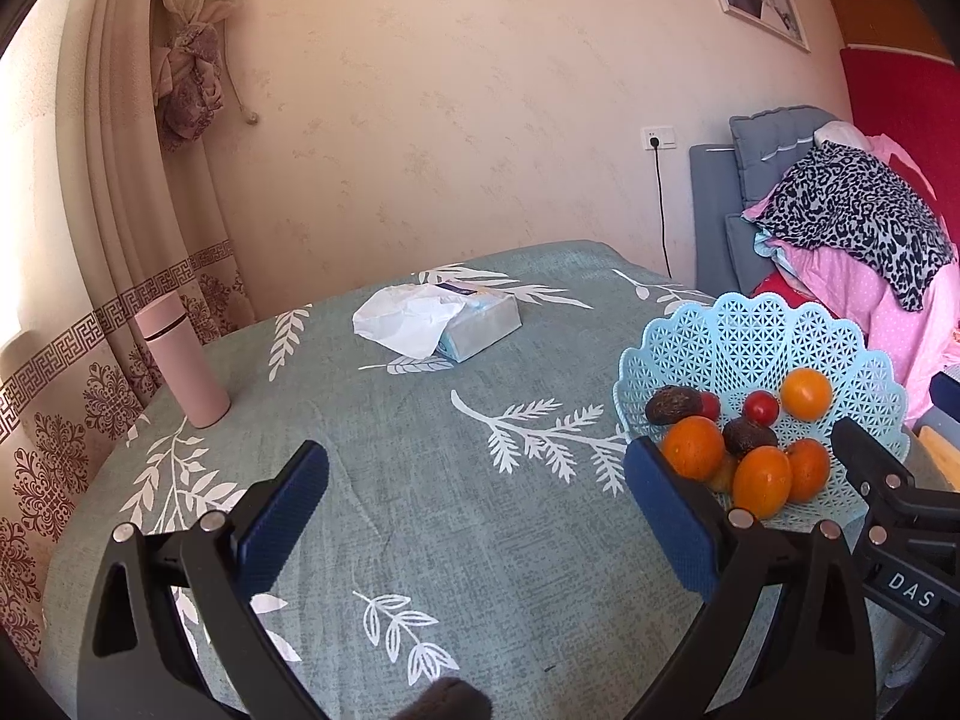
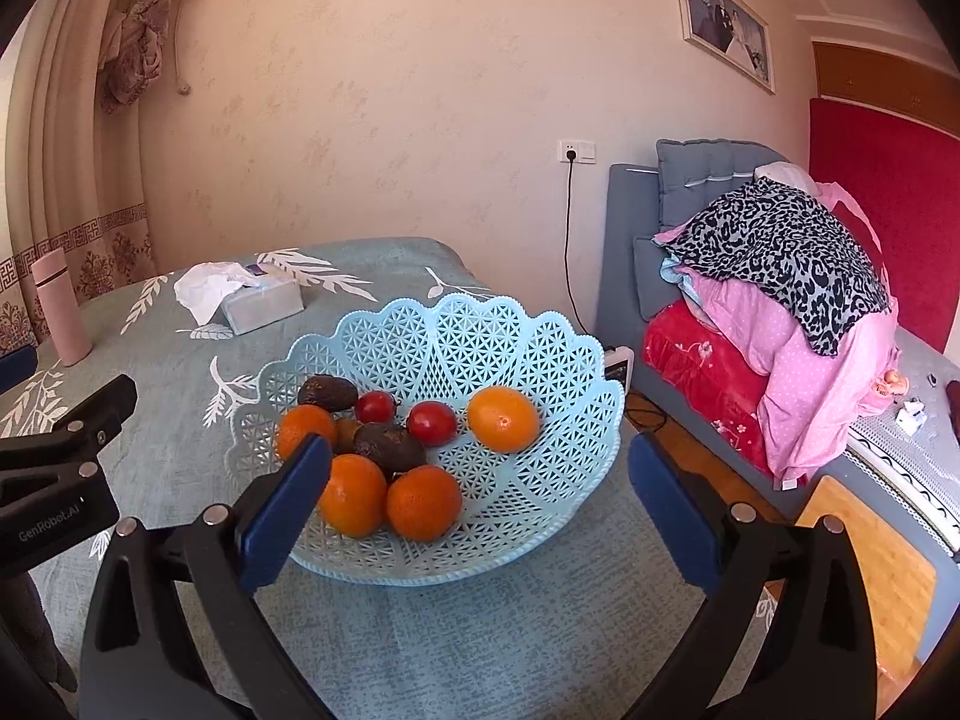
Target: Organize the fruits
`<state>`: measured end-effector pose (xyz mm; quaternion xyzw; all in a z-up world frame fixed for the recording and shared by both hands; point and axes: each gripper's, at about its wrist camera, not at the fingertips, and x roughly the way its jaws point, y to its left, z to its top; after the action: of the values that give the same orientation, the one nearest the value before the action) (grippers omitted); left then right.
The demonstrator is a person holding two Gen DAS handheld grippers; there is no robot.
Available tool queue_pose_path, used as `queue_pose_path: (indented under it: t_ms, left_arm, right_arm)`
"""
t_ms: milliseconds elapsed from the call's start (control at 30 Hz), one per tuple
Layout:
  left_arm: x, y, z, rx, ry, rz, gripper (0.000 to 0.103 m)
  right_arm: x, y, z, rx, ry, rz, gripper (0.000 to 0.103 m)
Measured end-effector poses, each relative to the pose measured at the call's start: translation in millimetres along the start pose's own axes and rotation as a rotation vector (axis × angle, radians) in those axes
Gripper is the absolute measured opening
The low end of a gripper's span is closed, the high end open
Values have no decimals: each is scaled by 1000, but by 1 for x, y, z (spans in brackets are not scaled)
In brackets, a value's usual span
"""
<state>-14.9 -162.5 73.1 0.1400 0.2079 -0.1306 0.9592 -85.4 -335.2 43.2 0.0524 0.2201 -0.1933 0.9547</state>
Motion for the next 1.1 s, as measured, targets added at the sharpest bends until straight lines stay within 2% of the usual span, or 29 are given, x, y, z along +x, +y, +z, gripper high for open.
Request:
queue_pose_path:
  t_ms: [400, 667, 1100]
  left_arm:
    - [5, -6, -4, 25, 15, 14, 98]
    - [6, -13, -7, 71, 12, 58, 98]
    - [4, -17, -8, 84, 8, 32, 98]
  right_arm:
    - [6, 6, -1, -27, 24, 14, 100]
    - [7, 7, -1, -32, 30, 15, 100]
    - [7, 7, -1, -29, 32, 16, 100]
